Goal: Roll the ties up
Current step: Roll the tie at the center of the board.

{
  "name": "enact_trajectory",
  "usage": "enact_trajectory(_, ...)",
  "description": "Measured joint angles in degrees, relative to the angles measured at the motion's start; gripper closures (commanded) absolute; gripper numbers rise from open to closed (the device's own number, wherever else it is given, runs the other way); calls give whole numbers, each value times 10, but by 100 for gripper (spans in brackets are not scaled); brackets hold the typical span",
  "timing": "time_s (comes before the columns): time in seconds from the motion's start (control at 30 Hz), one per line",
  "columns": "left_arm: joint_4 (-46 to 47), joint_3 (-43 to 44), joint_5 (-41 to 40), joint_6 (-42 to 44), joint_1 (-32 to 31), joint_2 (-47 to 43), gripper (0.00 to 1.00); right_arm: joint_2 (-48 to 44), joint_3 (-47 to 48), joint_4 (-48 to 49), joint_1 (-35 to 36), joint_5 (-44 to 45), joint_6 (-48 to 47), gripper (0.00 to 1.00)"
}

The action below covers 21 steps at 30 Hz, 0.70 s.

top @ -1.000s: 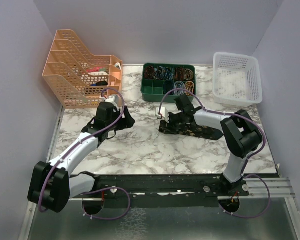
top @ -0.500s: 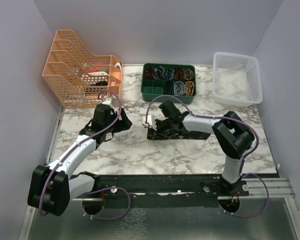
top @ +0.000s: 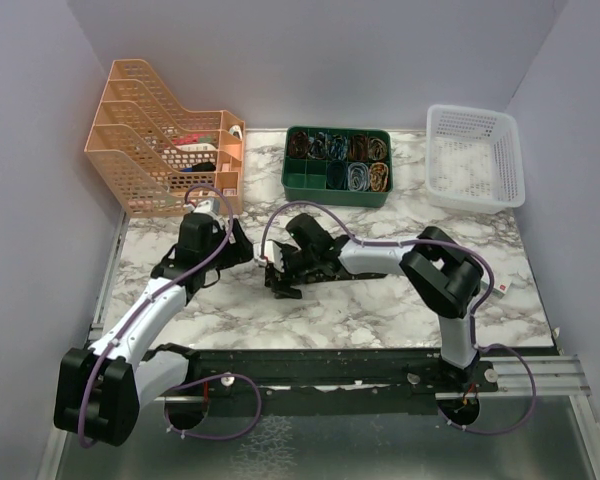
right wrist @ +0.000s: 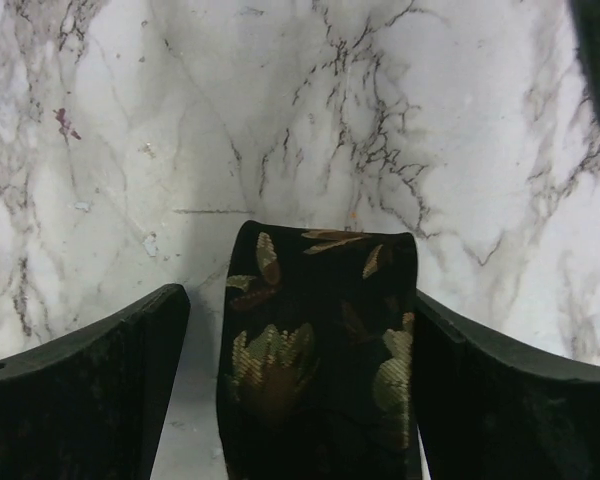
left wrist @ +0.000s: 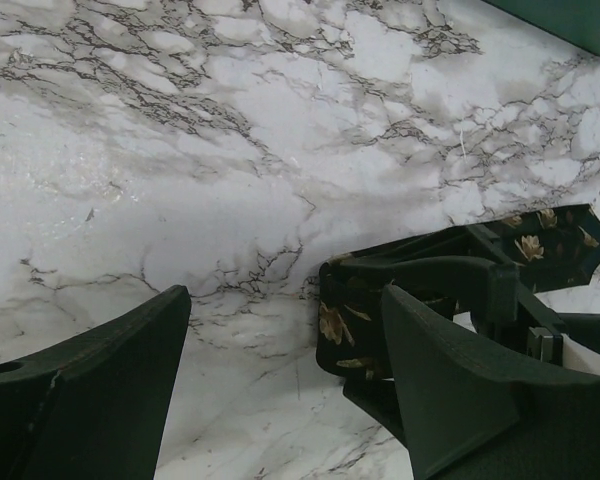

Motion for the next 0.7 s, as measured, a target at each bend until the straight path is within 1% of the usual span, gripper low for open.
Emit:
enact_trajectory(0.03, -1, -1, -1, -2, 2, -2, 21, 0, 0, 2, 0, 1, 1, 1)
enact_trajectory(0.07, -2, -2, -2, -2, 3, -3, 21, 0, 0, 4, 0, 2, 2, 0)
enact_trajectory(0.3, -7, -5, -9, -17, 5, -11, 21, -31, -9, 29, 0, 27, 3, 0)
enact_trajectory(0.4, -7, -6, -9, -21, 6, -13, 21, -64, -26, 52, -4, 45, 18, 0)
enact_trajectory(0.53, -6, -6, -9, -23, 6, -14, 21, -134, -72, 90, -10, 54, 44, 0)
enact_trajectory(0.63, -5, -7, -9, -25, 6, -16, 21, -193, -116, 127, -11, 74, 94, 0)
enact_trajectory(0.7, -2, -8, -9, -26, 6, -16, 21, -223, -142, 153, -13, 120, 175, 0)
